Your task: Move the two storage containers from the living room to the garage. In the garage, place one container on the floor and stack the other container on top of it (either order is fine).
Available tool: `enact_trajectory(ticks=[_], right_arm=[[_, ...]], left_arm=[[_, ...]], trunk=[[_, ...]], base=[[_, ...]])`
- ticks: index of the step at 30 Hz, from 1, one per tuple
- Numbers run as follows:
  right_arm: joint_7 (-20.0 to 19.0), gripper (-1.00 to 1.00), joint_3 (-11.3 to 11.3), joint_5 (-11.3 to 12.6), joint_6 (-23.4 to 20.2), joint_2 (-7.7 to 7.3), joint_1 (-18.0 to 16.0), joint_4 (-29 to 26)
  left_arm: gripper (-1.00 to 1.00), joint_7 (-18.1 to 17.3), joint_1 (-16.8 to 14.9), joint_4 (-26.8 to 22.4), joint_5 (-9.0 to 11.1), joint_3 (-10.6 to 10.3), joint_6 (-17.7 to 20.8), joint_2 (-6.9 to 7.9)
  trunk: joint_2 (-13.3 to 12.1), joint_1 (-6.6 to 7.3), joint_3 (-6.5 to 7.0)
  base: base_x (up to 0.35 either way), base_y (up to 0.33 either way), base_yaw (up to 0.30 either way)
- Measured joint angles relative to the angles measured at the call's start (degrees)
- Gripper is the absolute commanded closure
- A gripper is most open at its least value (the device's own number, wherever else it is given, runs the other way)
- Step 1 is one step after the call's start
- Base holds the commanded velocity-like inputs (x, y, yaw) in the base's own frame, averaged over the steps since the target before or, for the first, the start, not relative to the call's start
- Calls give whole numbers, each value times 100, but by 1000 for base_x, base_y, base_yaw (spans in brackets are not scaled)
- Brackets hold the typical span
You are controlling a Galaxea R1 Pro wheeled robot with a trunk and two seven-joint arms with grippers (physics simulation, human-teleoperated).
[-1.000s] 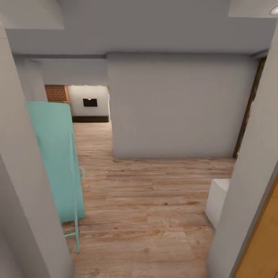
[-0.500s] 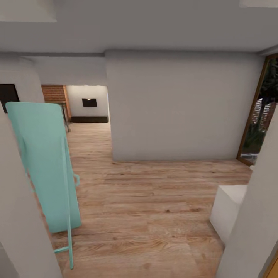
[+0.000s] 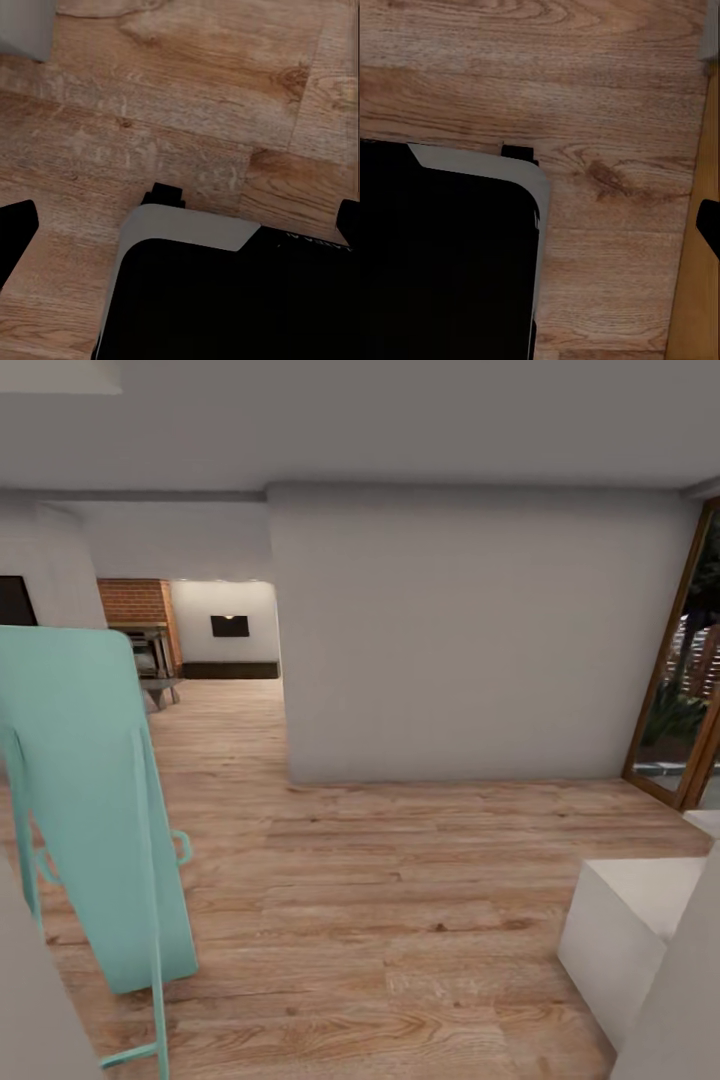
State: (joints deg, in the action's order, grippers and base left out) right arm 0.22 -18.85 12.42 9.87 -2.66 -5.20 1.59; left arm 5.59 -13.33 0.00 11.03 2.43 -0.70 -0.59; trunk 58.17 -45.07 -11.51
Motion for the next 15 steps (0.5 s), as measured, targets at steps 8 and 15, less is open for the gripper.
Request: enact_trajectory(ticks=[8, 15], right_arm=[[2, -100, 0, 0, 0, 0, 0, 0], [0, -100, 0, 0, 0, 0, 0, 1]], left_arm=[[-100, 0, 0, 0, 0, 0, -2, -1], [-100, 0, 0, 0, 0, 0, -2, -1]], trunk=[[1, 0, 0], [0, 0, 0]], base=[[322, 0, 0], [322, 0, 0]])
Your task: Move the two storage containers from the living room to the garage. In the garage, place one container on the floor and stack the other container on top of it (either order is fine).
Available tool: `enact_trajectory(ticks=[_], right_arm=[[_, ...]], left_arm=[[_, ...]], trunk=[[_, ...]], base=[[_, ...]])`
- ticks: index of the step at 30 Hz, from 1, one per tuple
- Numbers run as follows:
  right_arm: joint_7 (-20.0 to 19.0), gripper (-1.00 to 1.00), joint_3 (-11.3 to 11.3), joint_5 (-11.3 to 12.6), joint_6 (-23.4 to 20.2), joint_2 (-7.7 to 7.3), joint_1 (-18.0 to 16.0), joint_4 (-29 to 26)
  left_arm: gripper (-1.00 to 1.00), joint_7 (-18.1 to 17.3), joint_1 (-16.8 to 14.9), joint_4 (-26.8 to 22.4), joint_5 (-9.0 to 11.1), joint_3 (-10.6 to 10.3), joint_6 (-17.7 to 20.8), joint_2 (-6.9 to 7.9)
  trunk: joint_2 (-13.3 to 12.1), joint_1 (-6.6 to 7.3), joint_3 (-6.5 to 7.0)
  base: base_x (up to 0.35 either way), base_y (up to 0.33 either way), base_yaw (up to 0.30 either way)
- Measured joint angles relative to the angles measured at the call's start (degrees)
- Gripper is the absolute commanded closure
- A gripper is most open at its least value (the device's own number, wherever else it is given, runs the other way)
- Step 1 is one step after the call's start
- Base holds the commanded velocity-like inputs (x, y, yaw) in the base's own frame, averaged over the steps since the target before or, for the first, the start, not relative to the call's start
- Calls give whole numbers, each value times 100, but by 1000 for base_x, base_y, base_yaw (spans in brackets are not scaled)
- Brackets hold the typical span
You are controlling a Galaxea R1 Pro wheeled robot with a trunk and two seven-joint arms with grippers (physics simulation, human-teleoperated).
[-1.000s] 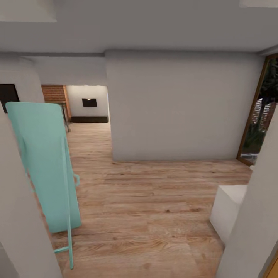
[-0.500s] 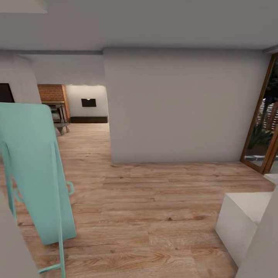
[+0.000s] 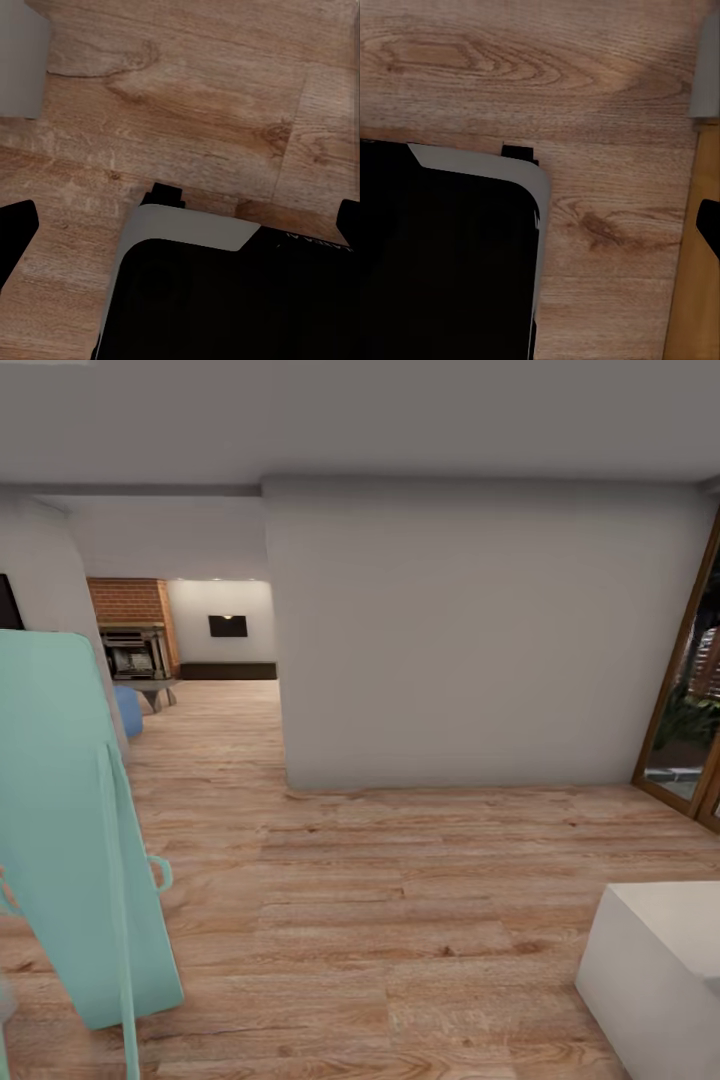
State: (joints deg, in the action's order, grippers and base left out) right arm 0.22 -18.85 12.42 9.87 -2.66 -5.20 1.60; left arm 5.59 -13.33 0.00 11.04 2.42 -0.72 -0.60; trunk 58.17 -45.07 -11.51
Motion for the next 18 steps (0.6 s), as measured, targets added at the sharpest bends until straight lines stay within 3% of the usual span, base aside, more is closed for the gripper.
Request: enact_trajectory(ticks=[18], right_arm=[[2, -100, -8, 0, 0, 16, 0, 1]], left_arm=[[-100, 0, 0, 4, 6, 2, -1, 0]], trunk=[[0, 0, 0]], base=[[322, 0, 0]])
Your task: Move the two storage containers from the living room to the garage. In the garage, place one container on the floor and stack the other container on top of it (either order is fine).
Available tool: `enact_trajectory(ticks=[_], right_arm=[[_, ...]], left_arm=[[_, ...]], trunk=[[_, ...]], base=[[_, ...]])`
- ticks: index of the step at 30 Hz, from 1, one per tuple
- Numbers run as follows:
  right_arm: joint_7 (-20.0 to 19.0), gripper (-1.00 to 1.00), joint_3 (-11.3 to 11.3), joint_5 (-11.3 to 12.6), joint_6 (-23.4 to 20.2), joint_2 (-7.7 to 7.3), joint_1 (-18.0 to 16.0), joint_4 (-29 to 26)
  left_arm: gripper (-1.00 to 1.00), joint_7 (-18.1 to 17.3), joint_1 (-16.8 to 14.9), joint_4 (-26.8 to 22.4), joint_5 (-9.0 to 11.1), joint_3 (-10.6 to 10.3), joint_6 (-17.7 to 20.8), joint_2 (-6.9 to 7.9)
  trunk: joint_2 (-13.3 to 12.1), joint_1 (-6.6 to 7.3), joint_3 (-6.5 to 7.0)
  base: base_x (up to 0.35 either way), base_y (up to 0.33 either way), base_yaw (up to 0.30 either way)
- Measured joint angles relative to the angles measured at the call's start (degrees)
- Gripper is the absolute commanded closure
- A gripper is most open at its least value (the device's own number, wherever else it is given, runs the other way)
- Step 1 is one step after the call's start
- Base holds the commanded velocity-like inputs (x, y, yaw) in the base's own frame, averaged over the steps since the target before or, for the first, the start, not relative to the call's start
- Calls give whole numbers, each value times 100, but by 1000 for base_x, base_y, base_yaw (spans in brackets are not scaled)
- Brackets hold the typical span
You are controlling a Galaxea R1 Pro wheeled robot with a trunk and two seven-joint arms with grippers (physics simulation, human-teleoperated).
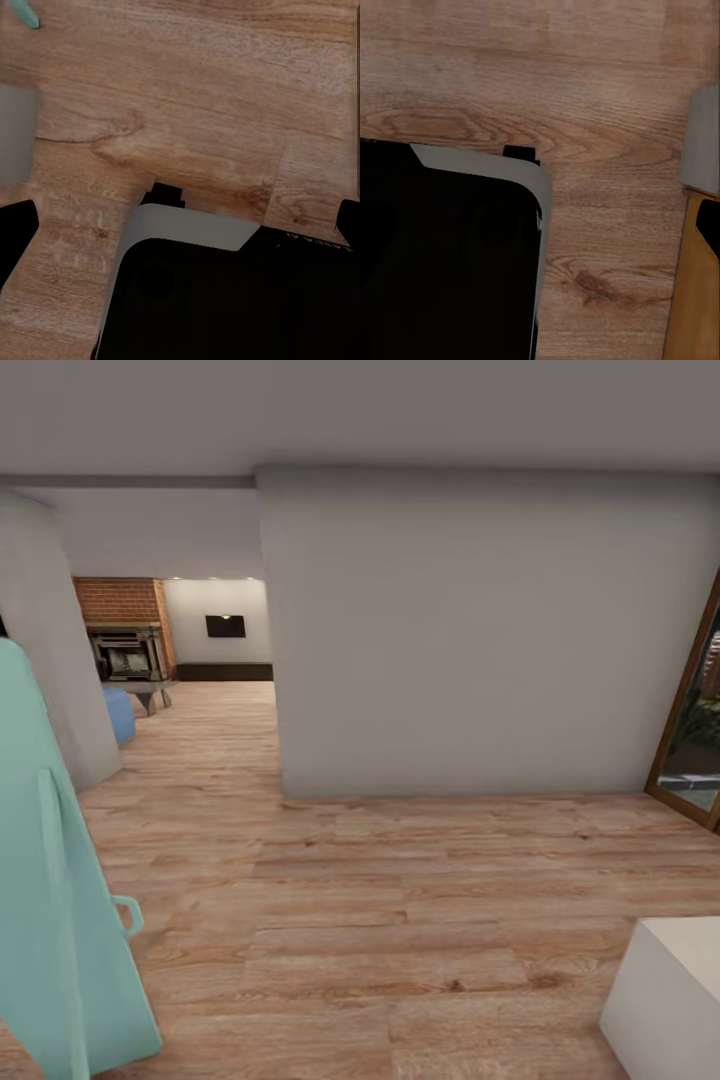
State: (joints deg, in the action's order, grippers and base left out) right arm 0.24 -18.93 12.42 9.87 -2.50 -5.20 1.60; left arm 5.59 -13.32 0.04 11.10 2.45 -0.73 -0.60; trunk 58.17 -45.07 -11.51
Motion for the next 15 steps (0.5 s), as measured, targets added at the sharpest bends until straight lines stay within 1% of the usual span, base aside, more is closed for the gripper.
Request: enact_trajectory(ticks=[15], right_arm=[[0, -100, -1, -1, 0, -9, 0, -1]], left_arm=[[-100, 0, 0, -3, 0, -1, -3, 9]], trunk=[[1, 0, 0]], base=[[322, 0, 0]])
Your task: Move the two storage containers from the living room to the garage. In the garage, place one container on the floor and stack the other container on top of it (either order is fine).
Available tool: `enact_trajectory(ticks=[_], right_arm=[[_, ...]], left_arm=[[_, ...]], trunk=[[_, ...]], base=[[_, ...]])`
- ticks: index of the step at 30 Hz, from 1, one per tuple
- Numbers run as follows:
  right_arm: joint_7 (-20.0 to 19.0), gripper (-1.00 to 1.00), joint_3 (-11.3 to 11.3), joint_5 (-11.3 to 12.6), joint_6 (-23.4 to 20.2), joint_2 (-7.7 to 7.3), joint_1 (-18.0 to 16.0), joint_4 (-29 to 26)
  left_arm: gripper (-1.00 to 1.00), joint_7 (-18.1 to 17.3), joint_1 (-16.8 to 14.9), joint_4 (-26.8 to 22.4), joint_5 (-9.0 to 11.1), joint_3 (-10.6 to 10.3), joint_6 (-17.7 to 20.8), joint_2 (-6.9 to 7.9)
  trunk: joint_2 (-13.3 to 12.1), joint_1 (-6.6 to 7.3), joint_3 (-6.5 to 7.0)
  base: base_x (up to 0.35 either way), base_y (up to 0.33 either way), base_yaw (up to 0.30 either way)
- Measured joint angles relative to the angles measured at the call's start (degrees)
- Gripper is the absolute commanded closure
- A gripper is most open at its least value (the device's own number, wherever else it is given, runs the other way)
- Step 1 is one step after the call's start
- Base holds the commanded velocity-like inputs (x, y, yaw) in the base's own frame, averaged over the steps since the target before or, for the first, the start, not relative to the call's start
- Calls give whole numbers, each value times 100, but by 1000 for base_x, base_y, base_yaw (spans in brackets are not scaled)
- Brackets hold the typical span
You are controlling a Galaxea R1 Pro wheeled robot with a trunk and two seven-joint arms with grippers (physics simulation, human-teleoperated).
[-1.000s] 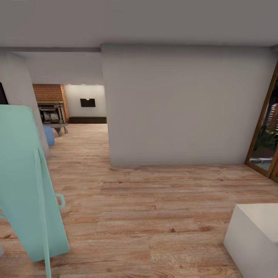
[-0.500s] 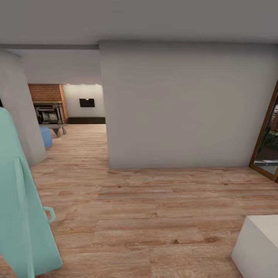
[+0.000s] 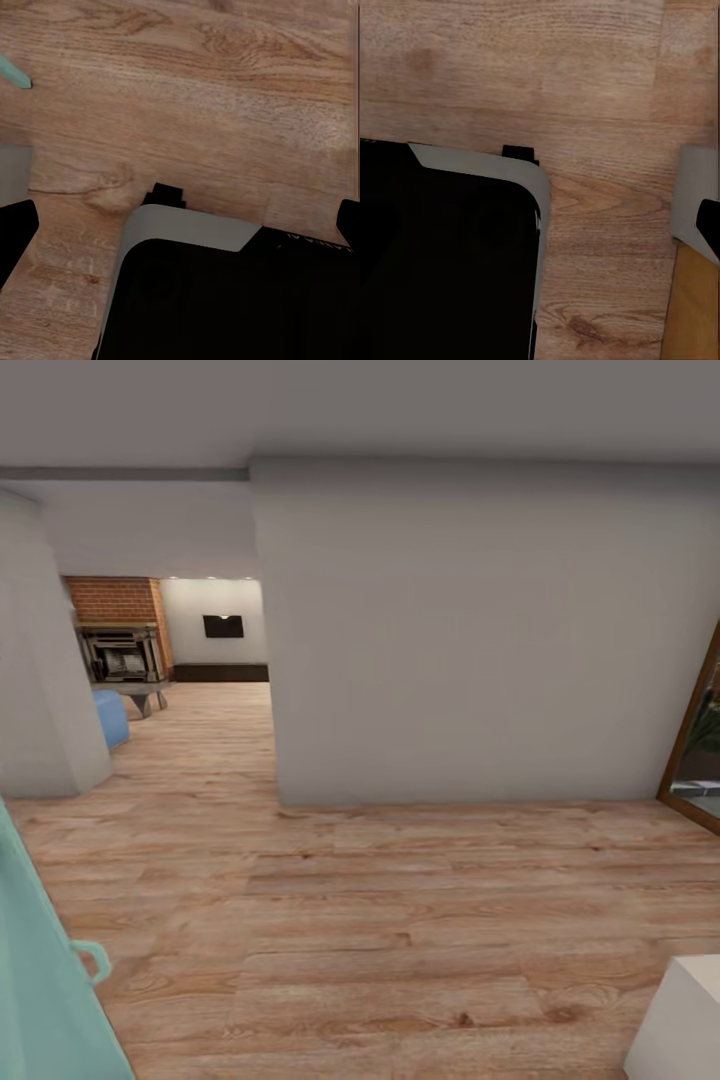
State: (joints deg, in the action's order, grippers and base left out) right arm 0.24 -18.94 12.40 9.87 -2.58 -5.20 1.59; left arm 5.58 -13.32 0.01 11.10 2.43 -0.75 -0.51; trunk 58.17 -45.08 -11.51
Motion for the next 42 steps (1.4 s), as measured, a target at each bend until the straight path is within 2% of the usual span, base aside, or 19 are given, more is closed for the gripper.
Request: enact_trajectory(ticks=[28, 42], right_arm=[[-5, -100, 27, 28, -7, 57, 0, 8], [6, -100, 63, 51, 6, 8, -1, 1]], left_arm=[[-100, 0, 0, 4, 0, 1, 2, 9], [-100, 0, 1, 7, 1, -1, 11, 3]], trunk=[[-1, 0, 0], [0, 0, 0]], base=[[322, 0, 0], [322, 0, 47]])
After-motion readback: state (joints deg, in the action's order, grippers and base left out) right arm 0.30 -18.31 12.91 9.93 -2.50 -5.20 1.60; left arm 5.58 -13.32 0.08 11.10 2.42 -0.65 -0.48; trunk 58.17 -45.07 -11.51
